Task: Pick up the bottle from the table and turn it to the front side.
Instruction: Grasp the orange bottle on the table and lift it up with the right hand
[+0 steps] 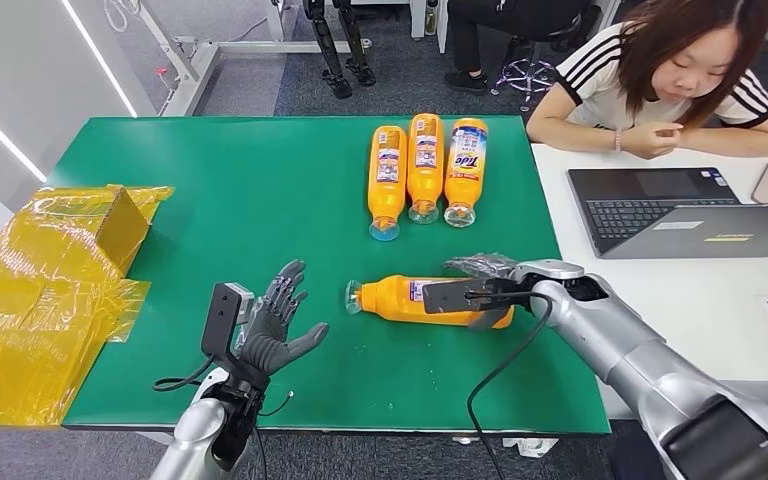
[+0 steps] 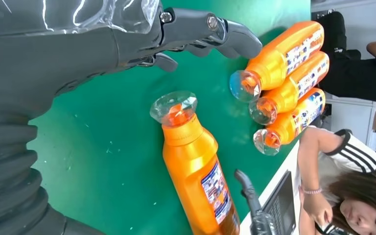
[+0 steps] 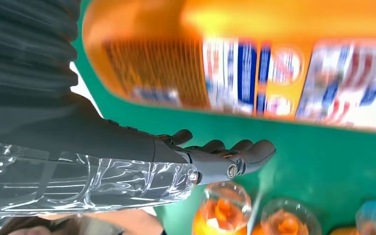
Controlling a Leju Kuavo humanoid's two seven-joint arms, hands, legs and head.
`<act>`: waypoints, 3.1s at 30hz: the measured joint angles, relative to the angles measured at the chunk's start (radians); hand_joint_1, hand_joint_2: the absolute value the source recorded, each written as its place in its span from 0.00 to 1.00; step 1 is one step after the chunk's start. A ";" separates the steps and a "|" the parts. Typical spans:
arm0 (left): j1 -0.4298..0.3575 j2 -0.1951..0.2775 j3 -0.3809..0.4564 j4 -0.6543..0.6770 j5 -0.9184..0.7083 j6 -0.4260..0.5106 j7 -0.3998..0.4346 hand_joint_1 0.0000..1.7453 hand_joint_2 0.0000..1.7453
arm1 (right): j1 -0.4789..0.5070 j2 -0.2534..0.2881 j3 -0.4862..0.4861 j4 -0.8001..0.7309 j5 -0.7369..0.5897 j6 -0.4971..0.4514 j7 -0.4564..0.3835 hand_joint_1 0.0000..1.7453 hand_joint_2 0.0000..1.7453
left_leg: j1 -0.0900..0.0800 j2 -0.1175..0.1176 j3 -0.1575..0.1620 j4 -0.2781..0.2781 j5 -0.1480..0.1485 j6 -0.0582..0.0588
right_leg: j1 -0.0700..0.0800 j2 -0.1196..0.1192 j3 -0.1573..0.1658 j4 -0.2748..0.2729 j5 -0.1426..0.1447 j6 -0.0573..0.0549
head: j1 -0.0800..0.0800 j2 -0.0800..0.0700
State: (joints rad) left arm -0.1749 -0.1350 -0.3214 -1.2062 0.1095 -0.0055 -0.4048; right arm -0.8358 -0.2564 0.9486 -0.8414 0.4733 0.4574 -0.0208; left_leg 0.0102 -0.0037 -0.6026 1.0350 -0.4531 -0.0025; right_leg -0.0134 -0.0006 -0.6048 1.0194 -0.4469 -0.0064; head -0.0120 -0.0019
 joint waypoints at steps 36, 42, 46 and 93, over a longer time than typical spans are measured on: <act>0.071 0.011 0.011 -0.025 0.026 0.006 -0.026 0.00 1.00 | 0.053 -0.005 0.017 0.021 0.052 -0.174 -0.085 1.00 1.00 | 0.000 0.000 0.000 0.000 0.000 0.000 | 0.000 -0.001 0.001 0.000 0.000 0.000 | 0.000 0.000; 0.078 0.020 0.012 -0.035 -0.001 0.032 -0.055 0.00 1.00 | 0.196 -0.017 -0.143 -0.116 -0.170 -0.238 -0.196 1.00 1.00 | 0.000 -0.002 0.000 0.000 0.000 0.000 | 0.000 -0.002 0.000 0.000 0.000 0.000 | 0.000 0.000; 0.066 0.022 0.012 -0.035 -0.048 0.082 -0.075 0.00 1.00 | 0.318 -0.030 -0.246 -0.203 -0.181 -0.323 -0.238 1.00 1.00 | 0.000 -0.003 -0.001 0.000 0.000 0.000 | 0.000 -0.003 0.000 -0.001 -0.001 0.002 | 0.000 0.000; -0.393 -0.050 -0.059 0.015 0.250 -0.240 0.118 0.00 1.00 | 0.392 0.363 -0.536 -0.209 -0.074 -0.517 -0.412 1.00 1.00 | 0.000 -0.001 -0.003 0.000 0.003 -0.001 | 0.000 -0.001 -0.003 0.000 0.002 0.000 | 0.000 0.000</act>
State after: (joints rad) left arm -0.5681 -0.1853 -0.3806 -1.1913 0.3597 -0.2457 -0.2868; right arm -0.4434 0.1061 0.4128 -1.0501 0.3997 -0.0600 -0.4326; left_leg 0.0104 -0.0048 -0.6059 1.0346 -0.4500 -0.0038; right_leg -0.0133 -0.0017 -0.6080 1.0193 -0.4450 -0.0065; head -0.0122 -0.0019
